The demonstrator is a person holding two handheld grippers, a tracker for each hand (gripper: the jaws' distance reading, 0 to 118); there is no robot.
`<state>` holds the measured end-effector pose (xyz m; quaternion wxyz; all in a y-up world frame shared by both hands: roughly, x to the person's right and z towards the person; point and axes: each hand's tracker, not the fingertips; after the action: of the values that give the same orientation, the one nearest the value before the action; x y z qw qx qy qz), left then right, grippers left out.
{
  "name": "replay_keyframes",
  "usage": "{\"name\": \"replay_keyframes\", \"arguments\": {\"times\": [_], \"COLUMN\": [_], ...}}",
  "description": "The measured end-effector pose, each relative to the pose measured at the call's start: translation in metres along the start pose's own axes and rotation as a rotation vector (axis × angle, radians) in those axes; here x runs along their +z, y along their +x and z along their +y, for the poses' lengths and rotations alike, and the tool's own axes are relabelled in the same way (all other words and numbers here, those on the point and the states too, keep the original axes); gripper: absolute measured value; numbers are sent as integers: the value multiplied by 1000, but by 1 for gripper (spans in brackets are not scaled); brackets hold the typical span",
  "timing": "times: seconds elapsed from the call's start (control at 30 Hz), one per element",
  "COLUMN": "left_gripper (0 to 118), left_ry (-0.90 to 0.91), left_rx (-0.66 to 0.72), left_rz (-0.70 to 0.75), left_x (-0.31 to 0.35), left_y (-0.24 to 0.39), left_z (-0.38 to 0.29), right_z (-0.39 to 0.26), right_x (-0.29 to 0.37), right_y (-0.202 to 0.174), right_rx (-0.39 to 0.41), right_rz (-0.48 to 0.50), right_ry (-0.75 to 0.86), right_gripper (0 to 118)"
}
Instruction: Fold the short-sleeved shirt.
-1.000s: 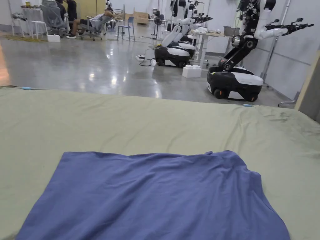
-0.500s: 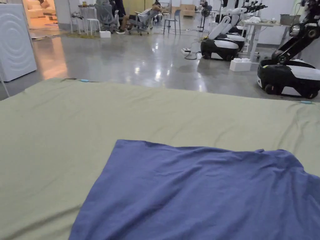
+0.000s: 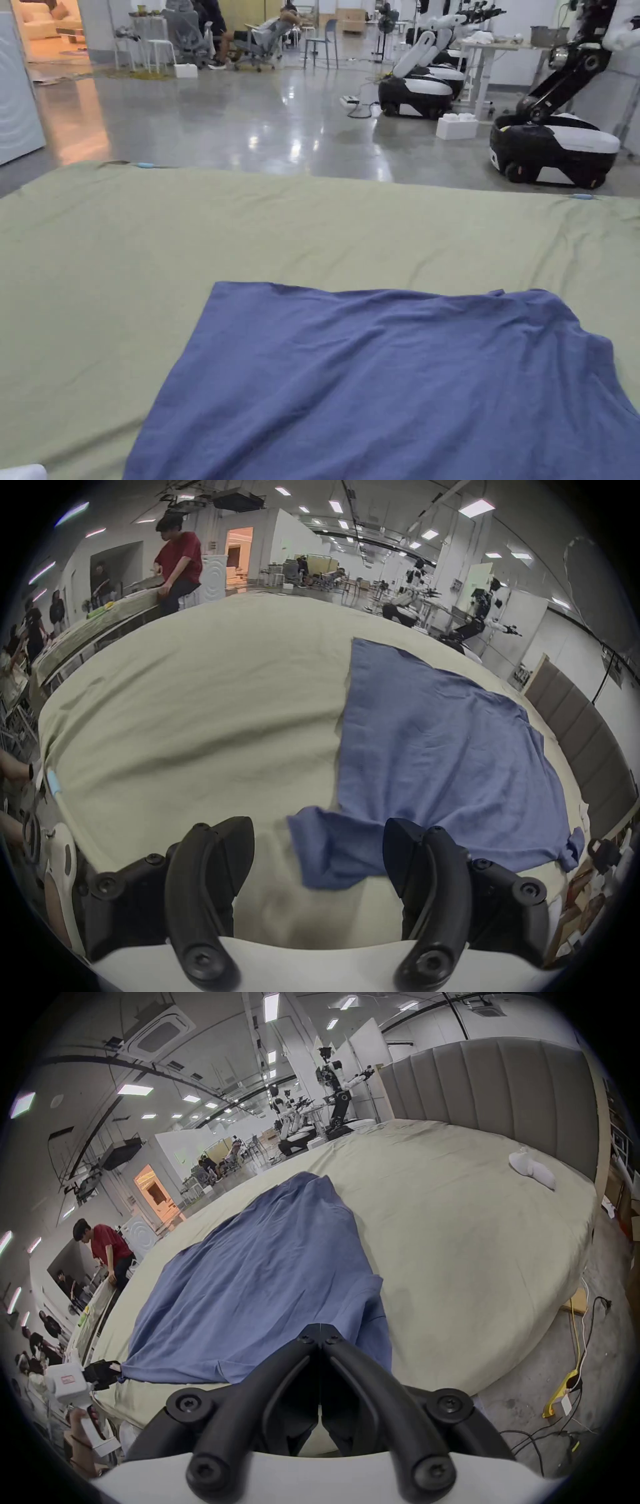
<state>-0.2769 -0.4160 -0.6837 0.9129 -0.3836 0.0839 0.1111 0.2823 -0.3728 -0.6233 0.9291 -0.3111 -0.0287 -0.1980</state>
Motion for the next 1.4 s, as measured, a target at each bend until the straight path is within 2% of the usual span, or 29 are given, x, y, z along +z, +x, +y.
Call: {"name": "replay_keyframes", "arguments": {"times": [0.03,0.07,0.1,0.13,0.17,0.2,0.23,0.27,0.3,0.4,0.67,0.7,0.77,0.8,0.83,0.87,0.9,0.93,0.97,1.0,1.1,1.23,1.33,1.4], "left_gripper": [85,70,39,19,8,8,8,8,8,8,8,8,8,8,8,8,8,8,8,8,8,8,8,8], "left_ry": [24,24,20,41,57,39,31,35,35,30,23,23,24,26,26,27,27,24,26,24,86,139,167,178], "left_rx": [-27,-37,-37,-10,21,40,24,5,-21,-47,-29,-33,-49,-53,-52,-48,-34,-7,29,38,2,-9,-40,-46], "left_rz": [8,31,77,107,43,14,40,41,49,61,44,47,55,59,61,62,58,39,8,-3,4,-34,-10,-9], "left_x": [-6,-12,-13,-11,-7,-6,-7,-7,-6,-1,0,1,1,3,5,5,7,10,15,16,32,38,21,9], "left_y": [2,4,5,5,2,2,3,4,5,12,9,9,12,13,14,14,14,13,12,12,16,18,23,27], "left_z": [-1,-2,-2,-4,-5,-4,-4,-6,-7,-6,-7,-8,-7,-8,-8,-7,-6,-4,-3,1,13,45,72,88], "right_z": [0,0,0,-1,-1,-1,-2,-1,-1,-2,-18,-20,-26,-27,-25,-22,-18,-13,-8,-2,13,47,80,101], "right_x": [0,0,0,0,1,1,-1,-6,-10,-4,-33,-39,-54,-54,-50,-44,-36,-30,-27,-26,-22,-34,-58,-76], "right_y": [-1,-1,0,1,2,5,9,12,15,16,5,5,3,-2,-5,-6,-7,-6,-4,-5,-20,-35,-44,-48], "right_rx": [4,15,24,28,20,5,-24,-52,-83,-85,111,127,166,229,255,226,221,184,102,73,160,172,203,191], "right_rz": [-6,-19,-28,-40,-42,-45,-46,-44,-27,-32,-65,-86,-146,-223,-187,-168,-160,-108,-33,-23,-44,4,5,26], "right_ry": [1,0,-1,0,6,13,17,-1,-25,-31,-155,-174,-222,-194,-191,-187,-157,-118,-121,-133,-65,-36,0,18], "right_gripper": [3,3,3,4,14,51,93,118,118,118,117,109,101,96,91,85,54,24,18,18,18,18,18,18]}}
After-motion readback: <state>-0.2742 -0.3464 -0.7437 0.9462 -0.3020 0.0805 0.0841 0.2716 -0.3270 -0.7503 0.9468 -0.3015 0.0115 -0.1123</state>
